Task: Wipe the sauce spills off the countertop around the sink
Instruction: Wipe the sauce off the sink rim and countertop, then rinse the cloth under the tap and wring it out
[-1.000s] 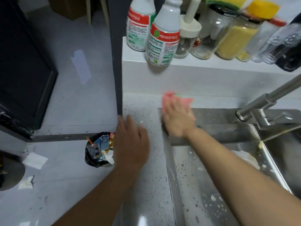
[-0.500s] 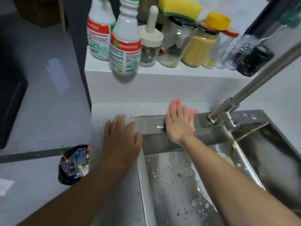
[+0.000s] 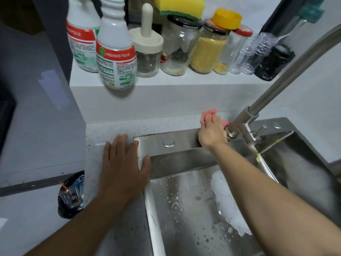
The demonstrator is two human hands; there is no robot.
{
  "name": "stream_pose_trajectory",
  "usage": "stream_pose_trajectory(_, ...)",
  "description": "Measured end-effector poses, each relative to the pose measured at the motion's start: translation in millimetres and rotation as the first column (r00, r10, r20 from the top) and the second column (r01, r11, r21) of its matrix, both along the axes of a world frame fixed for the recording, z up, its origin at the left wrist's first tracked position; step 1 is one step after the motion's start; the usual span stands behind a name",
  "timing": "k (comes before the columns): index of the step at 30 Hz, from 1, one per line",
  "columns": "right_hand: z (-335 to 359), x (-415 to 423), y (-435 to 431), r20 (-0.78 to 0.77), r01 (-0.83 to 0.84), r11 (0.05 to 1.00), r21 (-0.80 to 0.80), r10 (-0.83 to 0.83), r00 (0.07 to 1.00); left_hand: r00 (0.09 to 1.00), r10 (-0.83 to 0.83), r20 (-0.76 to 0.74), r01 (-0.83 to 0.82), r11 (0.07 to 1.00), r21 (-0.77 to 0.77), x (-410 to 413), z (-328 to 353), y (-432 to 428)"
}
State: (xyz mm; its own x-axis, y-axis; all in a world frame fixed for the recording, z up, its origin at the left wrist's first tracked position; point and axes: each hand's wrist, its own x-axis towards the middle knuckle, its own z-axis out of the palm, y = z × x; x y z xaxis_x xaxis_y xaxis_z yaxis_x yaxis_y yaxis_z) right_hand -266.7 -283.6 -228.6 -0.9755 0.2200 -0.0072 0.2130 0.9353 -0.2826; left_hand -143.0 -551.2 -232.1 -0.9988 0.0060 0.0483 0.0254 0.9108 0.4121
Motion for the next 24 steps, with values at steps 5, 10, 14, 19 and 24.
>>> stream_pose_trajectory(5, -9.9, 67.4, -68.0, -0.236, -0.370, 0.904, -0.215, 0.320, 0.918, 1.000, 0.014, 0.005, -0.014, 1.000, 0.004, 1.0, 6.5, 0.7)
stream_pose_trajectory(10, 29.9, 138.3, -67.8, -0.144, -0.381, 0.731, -0.566, 0.368, 0.919, 0.988, 0.001, 0.156, -0.010, 0.998, 0.055, -5.3, 19.4, -7.6)
stream_pose_trajectory(14, 37.2, 213.9, -39.2, 0.131, -0.002, 0.589, -0.808, 0.183, 0.974, 0.946, -0.189, 0.263, 0.139, 0.971, 0.196, 20.1, 44.3, -9.5)
stream_pose_trajectory(19, 63.0, 265.9, 14.1, 0.429, 0.428, -0.031, -0.903, -0.110, 0.897, 0.920, -0.286, 0.269, 0.177, 0.914, 0.365, 96.9, 67.0, 27.4)
stream_pose_trajectory(24, 84.0, 272.5, 63.6, 0.614, 0.543, -0.383, -0.748, -0.088, 0.784, 0.895, -0.284, 0.343, 0.092, 0.871, 0.483, 127.8, 71.8, 88.4)
